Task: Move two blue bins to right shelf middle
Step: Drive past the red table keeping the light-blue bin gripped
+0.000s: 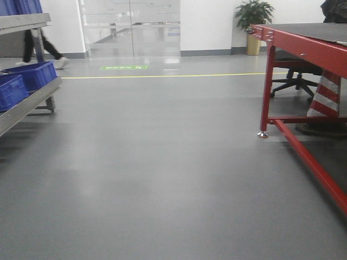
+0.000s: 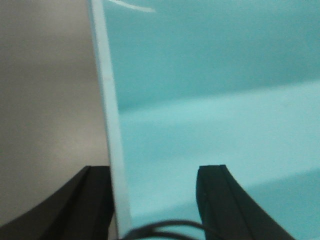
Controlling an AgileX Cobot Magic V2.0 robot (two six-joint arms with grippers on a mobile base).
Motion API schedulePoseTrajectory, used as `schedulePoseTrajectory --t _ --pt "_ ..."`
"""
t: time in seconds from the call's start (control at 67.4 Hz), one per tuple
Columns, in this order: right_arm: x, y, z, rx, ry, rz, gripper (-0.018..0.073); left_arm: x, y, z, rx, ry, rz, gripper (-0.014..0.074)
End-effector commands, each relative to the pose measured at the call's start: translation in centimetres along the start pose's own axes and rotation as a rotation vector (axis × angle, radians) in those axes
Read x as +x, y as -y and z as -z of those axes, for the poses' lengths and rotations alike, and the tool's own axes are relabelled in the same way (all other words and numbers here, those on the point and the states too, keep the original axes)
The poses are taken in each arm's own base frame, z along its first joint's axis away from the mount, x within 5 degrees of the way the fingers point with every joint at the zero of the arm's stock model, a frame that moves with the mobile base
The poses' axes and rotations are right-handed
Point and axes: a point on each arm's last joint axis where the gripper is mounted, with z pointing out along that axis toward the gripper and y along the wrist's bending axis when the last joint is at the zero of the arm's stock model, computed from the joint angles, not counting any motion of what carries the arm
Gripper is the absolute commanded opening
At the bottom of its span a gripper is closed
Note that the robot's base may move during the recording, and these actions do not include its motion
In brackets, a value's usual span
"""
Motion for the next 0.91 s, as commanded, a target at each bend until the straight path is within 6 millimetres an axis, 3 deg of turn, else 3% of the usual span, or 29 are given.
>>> schedulePoseTrajectory --t 0.0,0.891 --pt "-1.16 -0.48 0.40 -0.044 0.119 -0.018 -0.0162 -0.41 2.22 2.09 0.167 0.071 -0.009 -0.0111" --pt "-1.16 -0.48 0.40 -0.044 0.119 -0.018 -0.0162 -0.41 2.22 2.09 0.167 0.071 -0.009 -0.0111"
